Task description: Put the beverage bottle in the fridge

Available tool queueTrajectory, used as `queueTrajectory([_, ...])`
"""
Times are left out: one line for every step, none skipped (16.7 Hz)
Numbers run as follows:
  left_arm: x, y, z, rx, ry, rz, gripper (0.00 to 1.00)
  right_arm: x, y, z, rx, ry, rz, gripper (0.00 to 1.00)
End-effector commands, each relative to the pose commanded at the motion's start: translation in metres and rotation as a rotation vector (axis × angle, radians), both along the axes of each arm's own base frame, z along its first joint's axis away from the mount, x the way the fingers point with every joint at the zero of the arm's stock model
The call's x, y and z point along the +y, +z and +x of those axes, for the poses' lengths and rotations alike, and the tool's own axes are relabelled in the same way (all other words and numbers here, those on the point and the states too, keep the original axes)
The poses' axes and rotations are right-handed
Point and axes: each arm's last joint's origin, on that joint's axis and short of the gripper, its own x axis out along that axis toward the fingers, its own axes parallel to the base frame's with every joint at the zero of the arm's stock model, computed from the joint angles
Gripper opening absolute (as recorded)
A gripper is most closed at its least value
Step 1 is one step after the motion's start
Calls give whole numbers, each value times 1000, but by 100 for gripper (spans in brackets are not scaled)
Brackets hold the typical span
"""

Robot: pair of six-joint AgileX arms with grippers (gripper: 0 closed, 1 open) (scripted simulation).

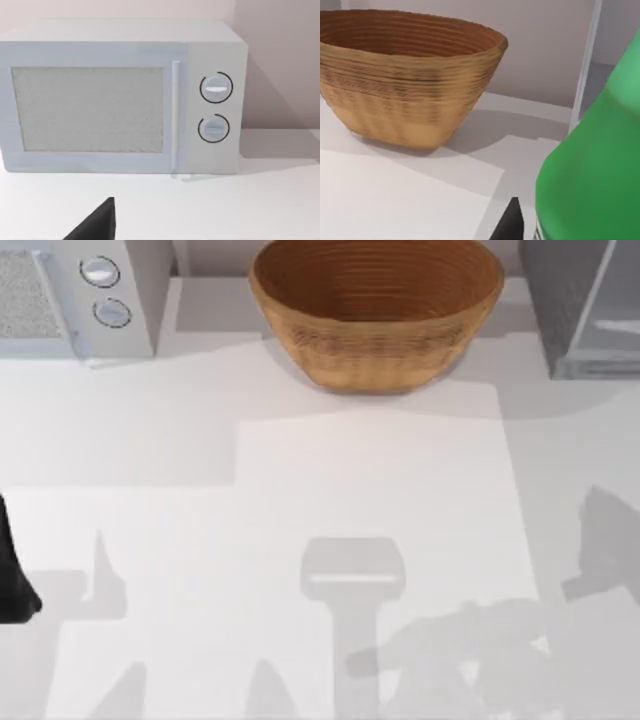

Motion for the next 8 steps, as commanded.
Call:
queueTrajectory([0,0,0,0,0,0,100,0,1,-7,-16,-41,5,1])
queueTrajectory([0,0,0,0,0,0,100,-1,1,-15,-29,-80,10,1])
queueTrajectory([0,0,0,0,0,0,100,-1,0,-21,-40,-116,16,1])
queueTrajectory([0,0,0,0,0,0,100,-1,-1,-27,-51,-150,23,1])
queueTrajectory([0,0,0,0,0,0,100,-2,-3,-32,-67,-182,32,1])
queueTrajectory([0,0,0,0,0,0,100,-2,-4,-37,-83,-212,42,1])
queueTrajectory([0,0,0,0,0,0,100,-3,-5,-41,-96,-239,50,1])
queueTrajectory([0,0,0,0,0,0,100,-3,-7,-44,-105,-263,56,1])
